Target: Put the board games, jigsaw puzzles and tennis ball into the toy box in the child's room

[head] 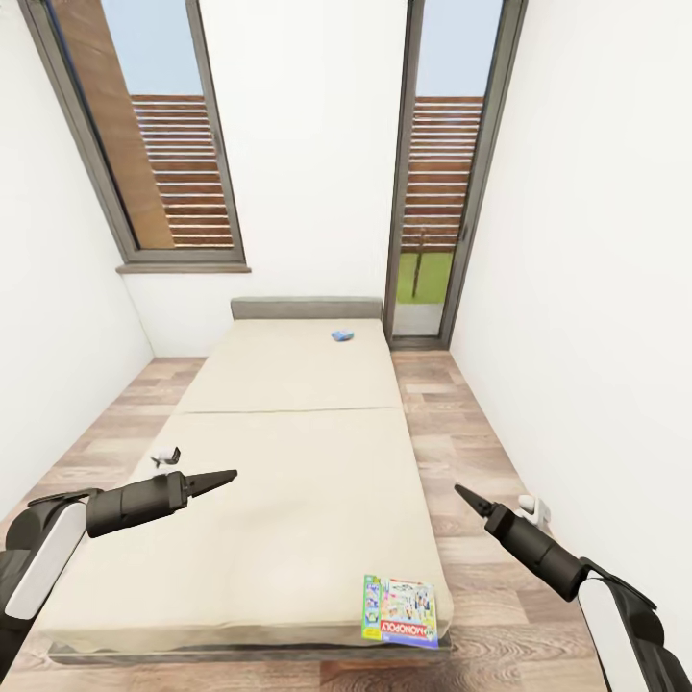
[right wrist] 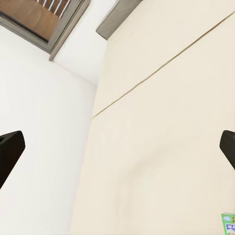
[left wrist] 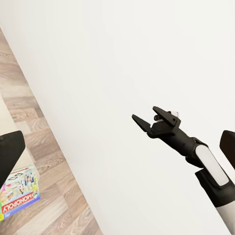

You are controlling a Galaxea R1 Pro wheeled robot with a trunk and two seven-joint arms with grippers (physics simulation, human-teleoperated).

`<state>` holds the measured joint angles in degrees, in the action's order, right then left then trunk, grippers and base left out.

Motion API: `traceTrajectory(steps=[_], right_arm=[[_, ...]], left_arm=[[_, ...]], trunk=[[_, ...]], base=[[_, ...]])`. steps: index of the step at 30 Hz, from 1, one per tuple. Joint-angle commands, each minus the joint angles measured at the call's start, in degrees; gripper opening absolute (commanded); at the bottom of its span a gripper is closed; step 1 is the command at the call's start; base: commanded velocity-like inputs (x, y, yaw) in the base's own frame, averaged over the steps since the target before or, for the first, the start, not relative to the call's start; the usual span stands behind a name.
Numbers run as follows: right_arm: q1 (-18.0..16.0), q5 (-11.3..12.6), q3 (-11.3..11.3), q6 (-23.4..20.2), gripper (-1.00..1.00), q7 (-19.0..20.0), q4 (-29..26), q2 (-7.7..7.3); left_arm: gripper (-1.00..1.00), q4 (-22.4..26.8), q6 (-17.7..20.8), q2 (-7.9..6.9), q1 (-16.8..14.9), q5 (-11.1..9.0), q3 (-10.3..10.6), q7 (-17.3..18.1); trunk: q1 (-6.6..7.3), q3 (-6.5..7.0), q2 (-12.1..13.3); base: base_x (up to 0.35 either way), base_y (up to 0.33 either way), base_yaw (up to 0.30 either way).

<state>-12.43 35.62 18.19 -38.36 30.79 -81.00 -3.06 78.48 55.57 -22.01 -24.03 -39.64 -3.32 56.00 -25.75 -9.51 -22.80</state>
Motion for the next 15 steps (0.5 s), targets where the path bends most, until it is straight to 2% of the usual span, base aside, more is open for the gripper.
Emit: traceTrajectory(steps=[1,15], right_arm=[[-0.06,0.24,0.09,-0.42,1.00,0.06,-0.02,0.00],[-0.06,0.24,0.09,-0.40,1.00,0.00,0.05,-0.14]], left_arm=[[1.00,0.00,0.24,-0.02,-0.05,0.00,-0.02,0.18],[1.00,0.00,0.24,-0.05,-0.05,0.00,-0.13,0.37]], trunk=[[-0.04,-0.02,-0.11],[-0.04,1.26,-0.11]], base=[[0.000,0.000,0.000],[0.000,0.000,0.000]])
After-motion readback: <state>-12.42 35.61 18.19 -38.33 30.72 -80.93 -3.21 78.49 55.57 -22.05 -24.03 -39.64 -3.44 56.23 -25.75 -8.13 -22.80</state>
